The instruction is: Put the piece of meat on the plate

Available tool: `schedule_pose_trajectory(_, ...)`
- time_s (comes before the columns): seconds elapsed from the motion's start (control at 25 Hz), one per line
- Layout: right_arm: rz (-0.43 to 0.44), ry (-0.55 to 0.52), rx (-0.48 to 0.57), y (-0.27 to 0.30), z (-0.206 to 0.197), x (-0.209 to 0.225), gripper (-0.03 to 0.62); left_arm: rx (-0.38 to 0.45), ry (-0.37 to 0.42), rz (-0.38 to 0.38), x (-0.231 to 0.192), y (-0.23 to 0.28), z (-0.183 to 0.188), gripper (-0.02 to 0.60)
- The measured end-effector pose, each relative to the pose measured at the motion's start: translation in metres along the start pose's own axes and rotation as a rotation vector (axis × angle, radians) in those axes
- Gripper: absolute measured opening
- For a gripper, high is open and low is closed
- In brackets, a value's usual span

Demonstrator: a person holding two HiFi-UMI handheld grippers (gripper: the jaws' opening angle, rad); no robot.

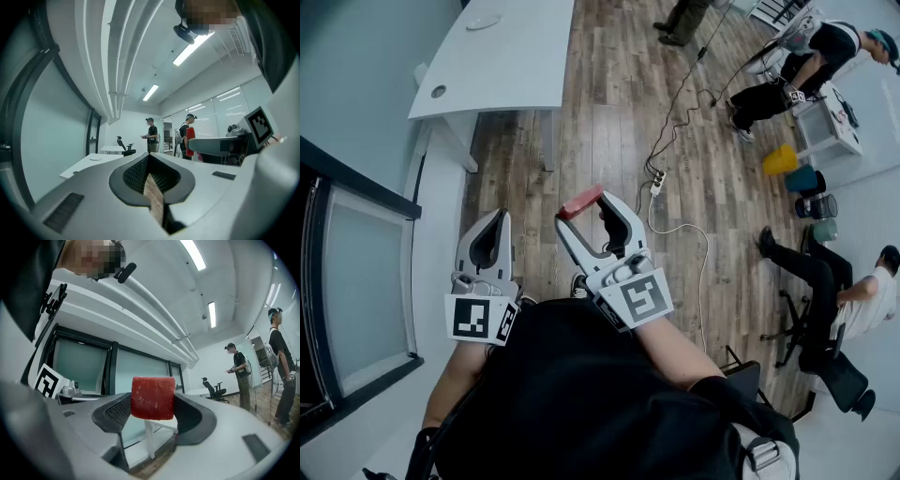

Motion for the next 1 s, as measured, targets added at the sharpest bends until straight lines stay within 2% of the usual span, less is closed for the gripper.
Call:
schedule_pose_trajectory(0.2,0.002,-0.007,0.001,0.002,0.001,0.001,0.282,-0.001,-0.002,0.0,0.001,0.002,0.0,-0.008)
schedule_pose_trajectory(0.44,0.001,0.002,-0.028,0.0,-0.002,0.028,0.282,-0.013,0.004,0.012,0.012,0.023,0.002,-0.008)
schedule_pose_trajectory(0.64,0.051,0.028,0.01,-0.003,-0.004,0.043,0.282,-0.015,0.006,0.031,0.028,0.035,-0.004,-0.008)
schedule_pose_trajectory(0.88,0.101,0.026,-0.012,-0.009,-0.011,0.066,0.282,-0.035,0.001,0.067,0.055,0.044,-0.011,-0.008)
schedule_pose_trajectory(1.0,0.118,0.04,-0.024,-0.01,-0.013,0.074,0.282,-0.06,-0.01,0.062,0.062,0.05,-0.013,-0.008)
Point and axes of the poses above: the fingertips, and each gripper's own axes: y forward along the fingers, x to its right, z out of its top, the point moved 6 cm from there along -y, backward along the fingers, and after that the axes turned 10 degrees about -x, right-handed, at the moved point
